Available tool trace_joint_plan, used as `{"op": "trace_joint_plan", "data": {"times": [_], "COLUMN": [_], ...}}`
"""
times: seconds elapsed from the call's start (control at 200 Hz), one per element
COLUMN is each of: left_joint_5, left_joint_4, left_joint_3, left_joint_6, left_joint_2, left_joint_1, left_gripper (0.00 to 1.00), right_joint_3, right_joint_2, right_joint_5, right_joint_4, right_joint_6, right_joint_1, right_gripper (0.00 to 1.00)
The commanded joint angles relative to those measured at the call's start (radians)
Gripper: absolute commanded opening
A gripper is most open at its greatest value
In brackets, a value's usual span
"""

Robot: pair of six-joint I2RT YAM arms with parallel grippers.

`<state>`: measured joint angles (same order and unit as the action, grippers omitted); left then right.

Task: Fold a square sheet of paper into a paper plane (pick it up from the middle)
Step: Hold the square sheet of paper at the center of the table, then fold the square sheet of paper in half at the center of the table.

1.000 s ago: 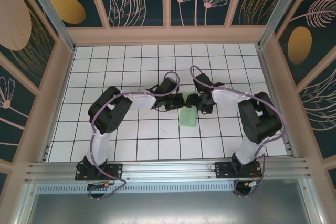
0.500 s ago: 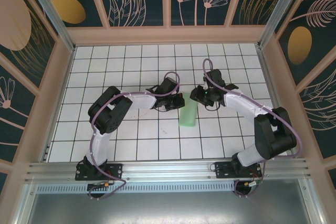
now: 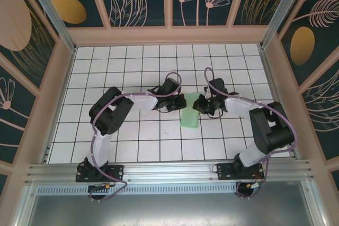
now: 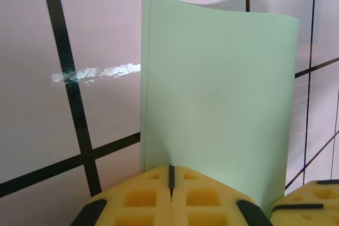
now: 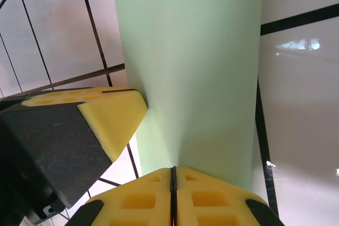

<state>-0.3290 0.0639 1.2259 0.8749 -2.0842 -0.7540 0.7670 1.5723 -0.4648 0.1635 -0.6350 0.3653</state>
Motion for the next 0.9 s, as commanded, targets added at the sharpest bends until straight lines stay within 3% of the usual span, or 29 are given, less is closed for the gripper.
{"op": "trace_joint_plan", "data": {"times": [0.0,0.661,0.891], "left_joint_5": [0.038,0.034,0.033], "left_joint_4": [-0.089,-0.096,-0.101], "left_joint_3": [-0.005,0.005,0.006], "left_joint_6": [-0.023,-0.028,-0.031], "left_joint_2": [-0.067,-0.076,-0.073], "left_joint_1": [-0.01,-0.01,-0.01], "left_gripper": [0.05,0.05,0.04], "right_joint_3": [-0.019,-0.094,-0.048], "right_joint_2": [0.014,0.097,-0.016], "right_joint_5": [-0.008,0.08,-0.036], "right_joint_4": [-0.023,-0.019,-0.052], "right_joint_6": [0.016,0.036,0.025], "right_joint_1": [-0.015,-0.029,-0.046], "right_gripper": [0.12,0.13,0.15]}}
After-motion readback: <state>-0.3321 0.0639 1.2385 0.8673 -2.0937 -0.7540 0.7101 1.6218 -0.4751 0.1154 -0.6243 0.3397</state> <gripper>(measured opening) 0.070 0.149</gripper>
